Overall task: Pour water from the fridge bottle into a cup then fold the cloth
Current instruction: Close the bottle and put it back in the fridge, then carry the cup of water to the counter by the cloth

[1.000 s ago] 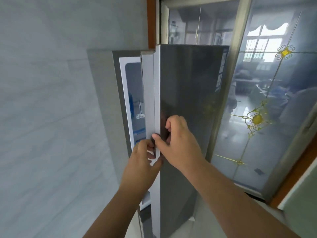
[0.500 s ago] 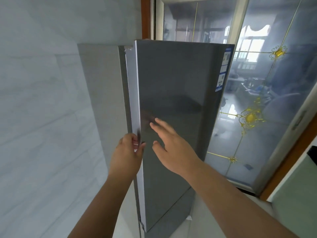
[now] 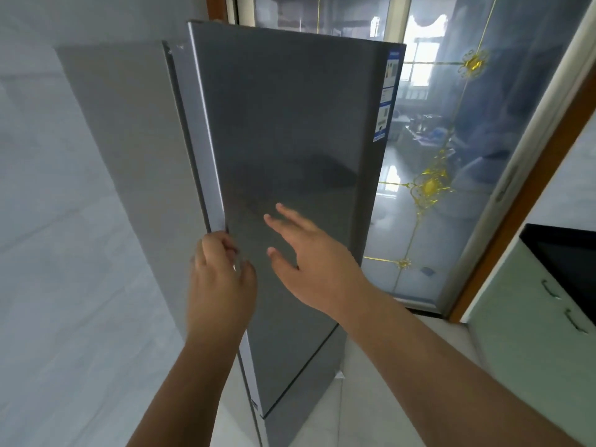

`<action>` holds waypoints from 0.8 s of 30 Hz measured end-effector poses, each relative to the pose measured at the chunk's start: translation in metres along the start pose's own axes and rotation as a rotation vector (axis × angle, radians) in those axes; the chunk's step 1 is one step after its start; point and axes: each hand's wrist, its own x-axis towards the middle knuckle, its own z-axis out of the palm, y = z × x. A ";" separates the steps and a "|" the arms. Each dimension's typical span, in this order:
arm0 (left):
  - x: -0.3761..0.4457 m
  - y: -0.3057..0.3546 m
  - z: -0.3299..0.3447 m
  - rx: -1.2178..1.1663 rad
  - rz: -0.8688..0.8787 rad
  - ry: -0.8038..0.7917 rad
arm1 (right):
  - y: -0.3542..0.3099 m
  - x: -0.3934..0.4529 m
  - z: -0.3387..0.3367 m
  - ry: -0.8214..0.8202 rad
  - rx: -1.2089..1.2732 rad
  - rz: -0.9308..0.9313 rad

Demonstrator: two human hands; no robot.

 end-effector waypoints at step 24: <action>-0.115 0.225 0.276 -0.225 0.536 -1.011 | 0.289 -0.294 -0.143 0.325 -0.092 1.082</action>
